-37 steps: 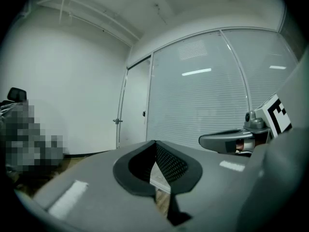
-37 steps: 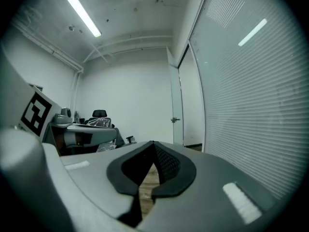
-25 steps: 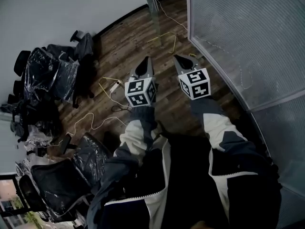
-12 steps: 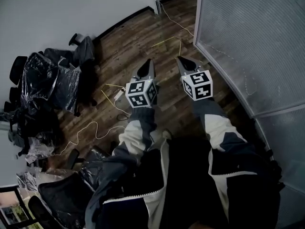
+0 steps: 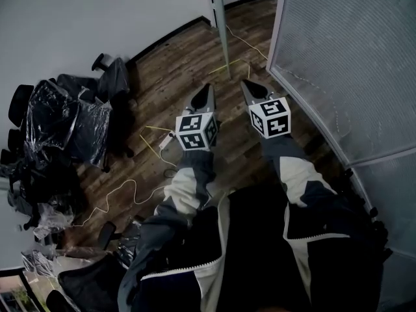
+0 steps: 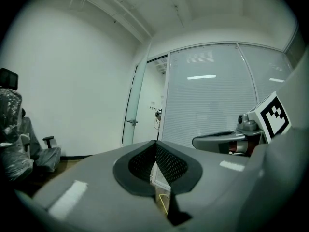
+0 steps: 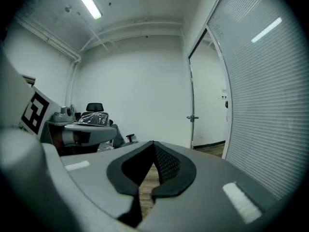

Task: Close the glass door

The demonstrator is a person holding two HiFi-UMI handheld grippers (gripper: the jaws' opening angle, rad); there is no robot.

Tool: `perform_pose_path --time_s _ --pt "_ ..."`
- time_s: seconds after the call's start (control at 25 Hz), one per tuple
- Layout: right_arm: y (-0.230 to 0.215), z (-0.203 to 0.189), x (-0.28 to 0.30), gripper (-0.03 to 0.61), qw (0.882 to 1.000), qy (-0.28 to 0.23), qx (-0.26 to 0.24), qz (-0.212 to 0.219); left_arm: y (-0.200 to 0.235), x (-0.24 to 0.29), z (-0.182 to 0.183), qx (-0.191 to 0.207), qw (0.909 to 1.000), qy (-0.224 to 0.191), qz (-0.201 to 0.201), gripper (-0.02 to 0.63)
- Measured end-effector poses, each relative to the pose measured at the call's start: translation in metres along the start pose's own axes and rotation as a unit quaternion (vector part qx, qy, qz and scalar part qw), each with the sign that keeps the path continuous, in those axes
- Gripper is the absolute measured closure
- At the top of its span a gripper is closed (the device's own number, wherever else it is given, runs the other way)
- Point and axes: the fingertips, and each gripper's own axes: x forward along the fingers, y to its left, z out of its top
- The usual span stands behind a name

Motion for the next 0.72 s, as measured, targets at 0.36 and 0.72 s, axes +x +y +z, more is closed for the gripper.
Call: perform_pose_path --time_s 0.36,0.72 --pt "0.005 -0.001 0.026 0.574 1.0 0.005 -0.004 0.012 0.019 0.013 -0.005 -0.008 1.0 0.002 0.004 0.611" --pt "-0.023 0.008 0.076 0.574 0.999 -0.002 0.005 0.044 0.04 0.056 -0.002 -0.006 0.9994 0.006 0.034 0.611"
